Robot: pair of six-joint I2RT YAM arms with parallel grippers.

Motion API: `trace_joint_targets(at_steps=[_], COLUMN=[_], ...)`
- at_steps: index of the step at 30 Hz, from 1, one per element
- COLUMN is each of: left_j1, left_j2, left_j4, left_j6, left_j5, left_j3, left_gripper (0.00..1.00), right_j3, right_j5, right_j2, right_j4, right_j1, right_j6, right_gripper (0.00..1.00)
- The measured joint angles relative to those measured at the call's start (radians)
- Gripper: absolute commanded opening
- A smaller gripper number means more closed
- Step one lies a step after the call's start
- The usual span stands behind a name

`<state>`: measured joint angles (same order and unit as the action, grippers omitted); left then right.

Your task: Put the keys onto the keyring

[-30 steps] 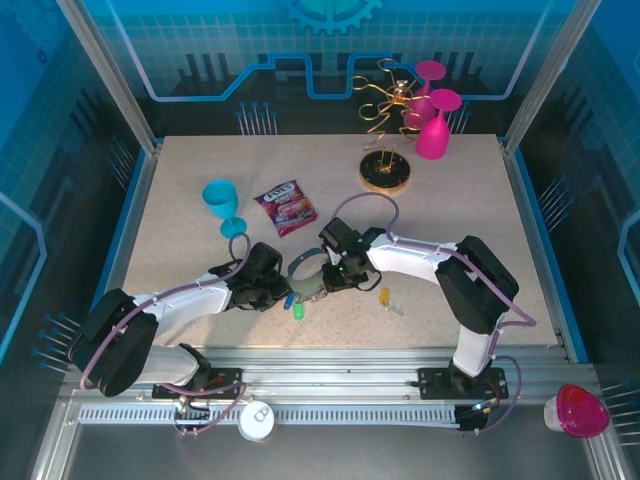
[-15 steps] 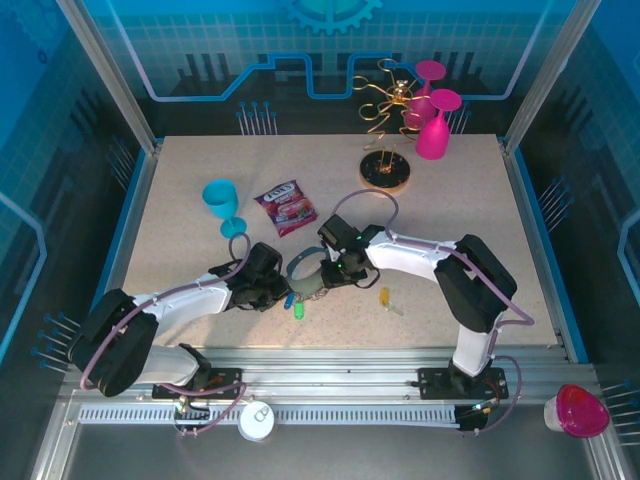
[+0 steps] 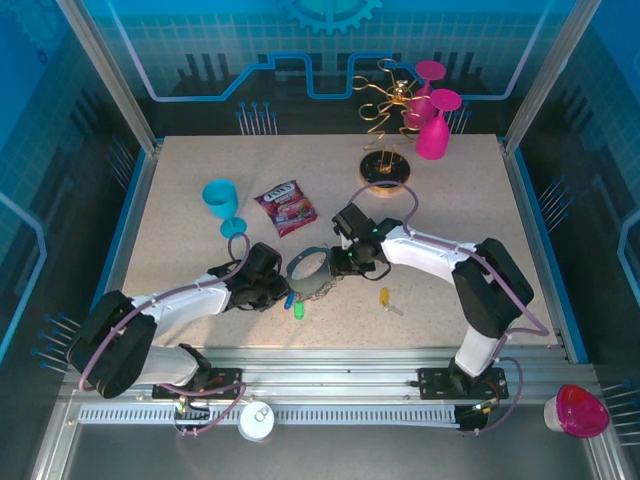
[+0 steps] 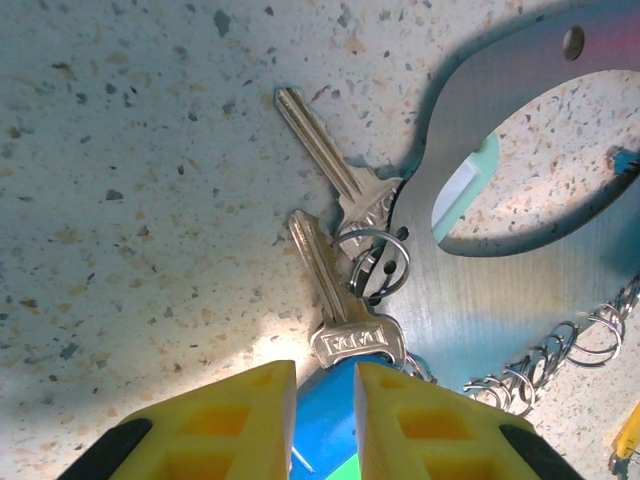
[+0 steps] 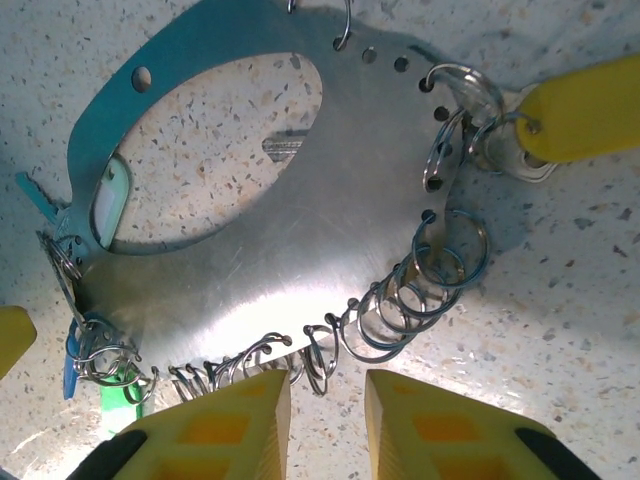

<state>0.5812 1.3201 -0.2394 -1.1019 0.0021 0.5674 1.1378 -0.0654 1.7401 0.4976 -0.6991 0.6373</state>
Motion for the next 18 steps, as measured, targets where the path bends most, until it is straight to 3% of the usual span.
trace_joint_targets(at_steps=[18], left_j1=[0.0], left_j2=[-0.006], left_j4=[0.0], left_j6=[0.0], left_j5=[-0.006], left_j3=[0.0], left_gripper=[0.23], right_j3=[0.003], right_j5=[-0.079], right_j2=[0.1], right_j4=[-0.028], right_j1=[-0.011], right_j6=[0.014], right_gripper=[0.23])
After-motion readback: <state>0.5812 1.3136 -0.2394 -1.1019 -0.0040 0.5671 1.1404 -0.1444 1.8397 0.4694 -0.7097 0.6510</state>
